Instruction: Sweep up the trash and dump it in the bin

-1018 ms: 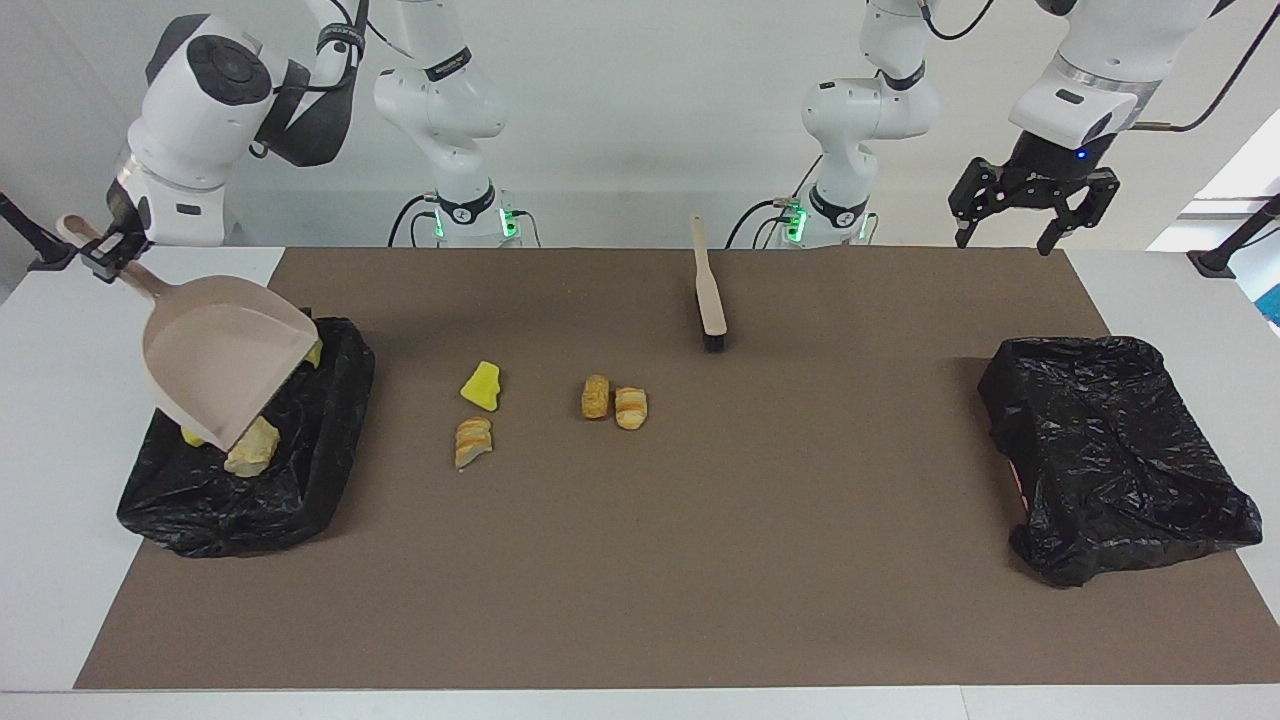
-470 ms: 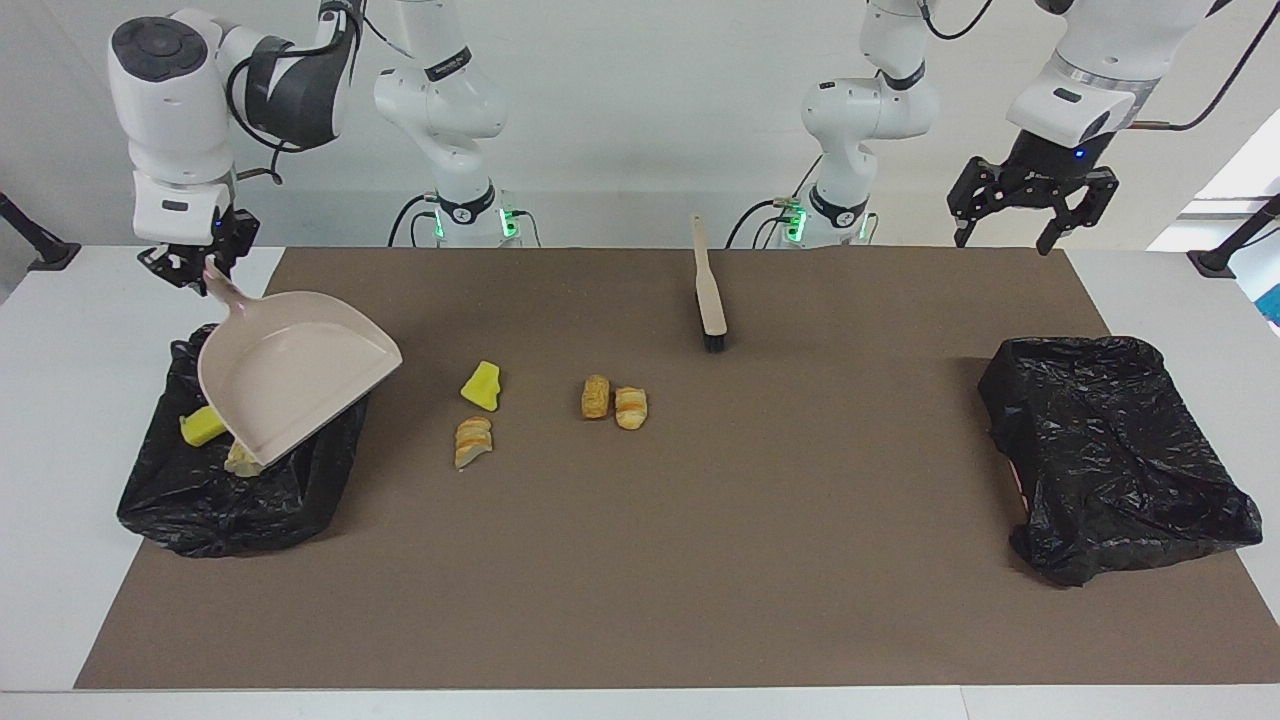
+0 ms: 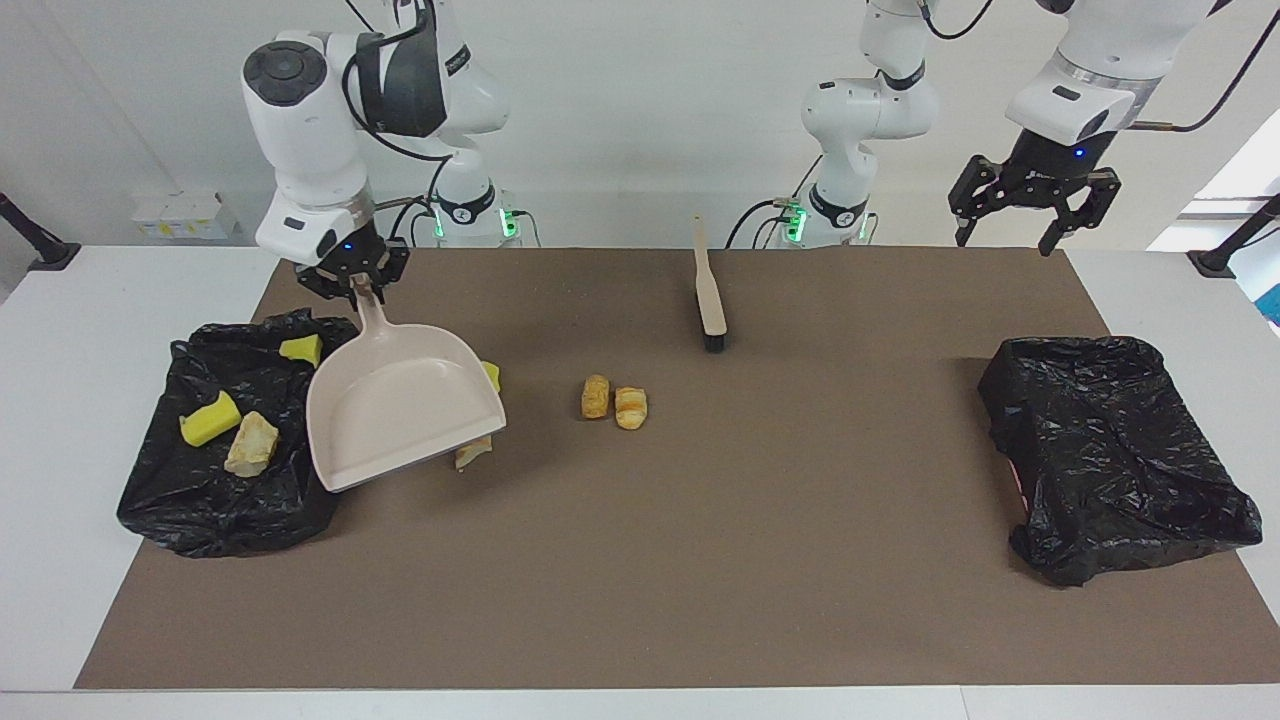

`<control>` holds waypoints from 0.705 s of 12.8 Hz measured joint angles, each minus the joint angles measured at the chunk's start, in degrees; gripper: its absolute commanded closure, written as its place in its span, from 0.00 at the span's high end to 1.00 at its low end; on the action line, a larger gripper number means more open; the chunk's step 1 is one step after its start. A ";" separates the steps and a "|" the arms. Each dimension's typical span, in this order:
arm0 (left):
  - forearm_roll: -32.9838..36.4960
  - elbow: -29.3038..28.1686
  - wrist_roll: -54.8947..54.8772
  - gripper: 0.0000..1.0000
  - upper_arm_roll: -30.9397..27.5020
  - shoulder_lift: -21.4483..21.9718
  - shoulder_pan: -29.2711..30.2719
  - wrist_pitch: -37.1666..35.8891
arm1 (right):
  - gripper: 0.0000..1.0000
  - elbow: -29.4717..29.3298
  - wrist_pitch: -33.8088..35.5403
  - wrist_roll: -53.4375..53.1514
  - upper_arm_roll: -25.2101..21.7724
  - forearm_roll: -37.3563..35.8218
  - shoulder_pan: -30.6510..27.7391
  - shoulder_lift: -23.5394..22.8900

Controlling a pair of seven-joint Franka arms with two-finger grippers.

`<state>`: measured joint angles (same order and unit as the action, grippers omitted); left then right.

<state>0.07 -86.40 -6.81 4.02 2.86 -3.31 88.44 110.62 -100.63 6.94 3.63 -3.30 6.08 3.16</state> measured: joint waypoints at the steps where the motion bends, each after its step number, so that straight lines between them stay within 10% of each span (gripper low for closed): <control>1: 0.00 0.00 -0.02 1.00 0.00 0.00 0.00 0.00 | 0.00 -0.82 -0.34 -4.68 0.03 0.47 2.94 -1.59; 9: 0.02 0.00 -0.21 1.00 -0.25 0.00 0.11 -0.04 | 0.00 -13.43 -3.27 -34.84 0.20 2.33 23.45 -17.17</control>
<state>0.10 -86.40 -7.02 3.76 2.86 -3.20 88.40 97.19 -103.90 -27.90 3.83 -0.96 29.54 -14.01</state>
